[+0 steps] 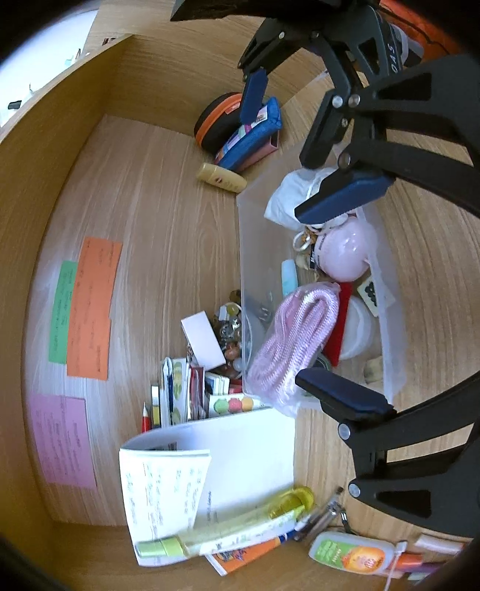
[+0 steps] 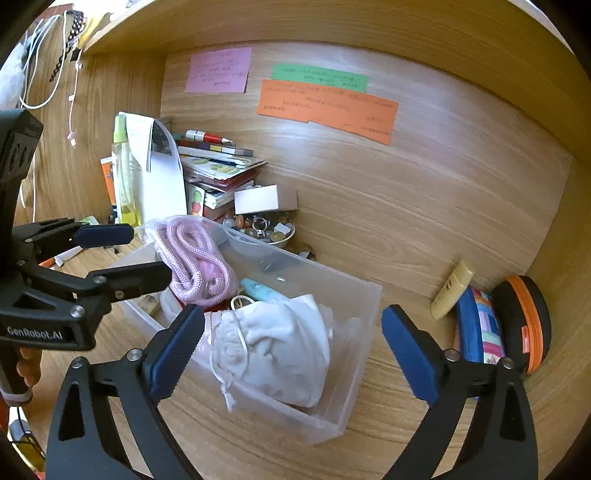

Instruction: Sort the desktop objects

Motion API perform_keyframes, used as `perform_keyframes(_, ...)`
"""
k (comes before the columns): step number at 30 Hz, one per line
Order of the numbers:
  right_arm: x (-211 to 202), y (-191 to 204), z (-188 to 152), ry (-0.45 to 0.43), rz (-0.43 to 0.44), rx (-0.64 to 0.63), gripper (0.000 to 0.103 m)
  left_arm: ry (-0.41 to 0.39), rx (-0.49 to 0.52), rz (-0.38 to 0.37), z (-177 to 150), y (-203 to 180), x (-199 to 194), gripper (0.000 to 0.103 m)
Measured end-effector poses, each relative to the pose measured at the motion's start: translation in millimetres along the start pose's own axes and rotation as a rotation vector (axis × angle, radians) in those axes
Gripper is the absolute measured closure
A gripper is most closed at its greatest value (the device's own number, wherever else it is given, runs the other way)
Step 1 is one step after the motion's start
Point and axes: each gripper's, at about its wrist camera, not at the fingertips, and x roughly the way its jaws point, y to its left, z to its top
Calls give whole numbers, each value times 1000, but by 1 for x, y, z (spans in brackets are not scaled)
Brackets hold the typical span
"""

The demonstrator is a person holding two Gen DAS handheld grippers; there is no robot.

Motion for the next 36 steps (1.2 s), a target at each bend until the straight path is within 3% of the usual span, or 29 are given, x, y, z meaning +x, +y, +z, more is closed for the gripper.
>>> perform_keyframes(2, -5, -1, -2, -3, 5, 6, 7, -6, -4, 29, -2, 1, -5, 9)
perform_keyframes(7, -13, -1, -6, -5, 3, 13, 6, -9, -28, 91, -8, 4, -16, 3)
perform_keyframes(17, -47, -5, -19, -50, 10, 88, 0, -69, 8, 233, -23, -15, -50, 2)
perform_keyframes(36, -78, -10, -43, -64, 22, 144, 0, -77, 53, 194, -39, -46, -58, 1)
